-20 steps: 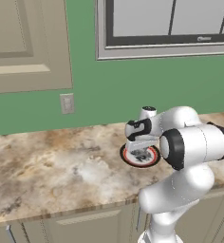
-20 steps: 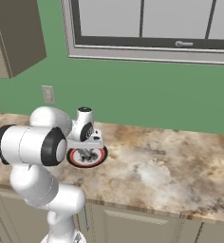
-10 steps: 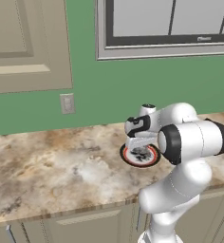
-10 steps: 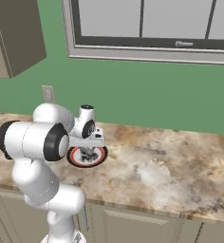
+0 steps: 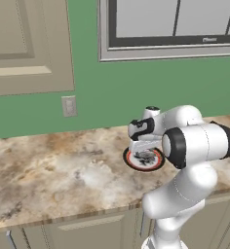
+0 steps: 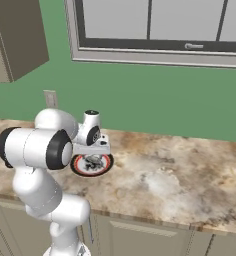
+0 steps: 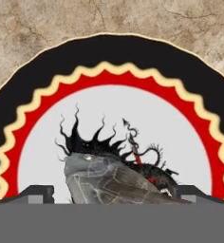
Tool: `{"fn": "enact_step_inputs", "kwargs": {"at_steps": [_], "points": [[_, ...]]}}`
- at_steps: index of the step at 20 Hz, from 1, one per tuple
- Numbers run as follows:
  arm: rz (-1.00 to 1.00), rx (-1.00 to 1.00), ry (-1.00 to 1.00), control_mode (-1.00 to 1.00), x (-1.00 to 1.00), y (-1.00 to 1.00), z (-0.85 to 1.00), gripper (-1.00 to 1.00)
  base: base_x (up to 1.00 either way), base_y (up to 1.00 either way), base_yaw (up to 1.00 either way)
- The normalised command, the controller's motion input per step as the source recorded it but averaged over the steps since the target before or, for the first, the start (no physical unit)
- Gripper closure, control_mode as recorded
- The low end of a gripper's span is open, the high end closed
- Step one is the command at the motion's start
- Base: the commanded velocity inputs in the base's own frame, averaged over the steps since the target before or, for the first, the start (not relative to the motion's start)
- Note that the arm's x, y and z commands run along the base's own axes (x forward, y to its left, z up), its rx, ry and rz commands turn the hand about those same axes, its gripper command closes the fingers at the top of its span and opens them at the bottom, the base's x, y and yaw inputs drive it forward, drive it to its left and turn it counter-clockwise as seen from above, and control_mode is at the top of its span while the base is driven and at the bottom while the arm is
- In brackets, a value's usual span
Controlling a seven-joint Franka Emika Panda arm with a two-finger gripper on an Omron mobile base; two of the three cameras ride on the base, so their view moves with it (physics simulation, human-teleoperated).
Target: Pick fish from the fridge and place it on the plate on the counter.
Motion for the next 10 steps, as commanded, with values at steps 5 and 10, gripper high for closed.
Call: {"fn": "enact_step_inputs", "kwargs": {"at_steps": [5,10], "points": [[0.00,0.00,-0.06,-1.00,-0.07,0.00,0.34,-1.00,0.00,0.00,0.00],[0.00,-0.02,-0.12,-1.00,-0.30,0.01,0.71,-1.00,0.00,0.00,0.00]]}}
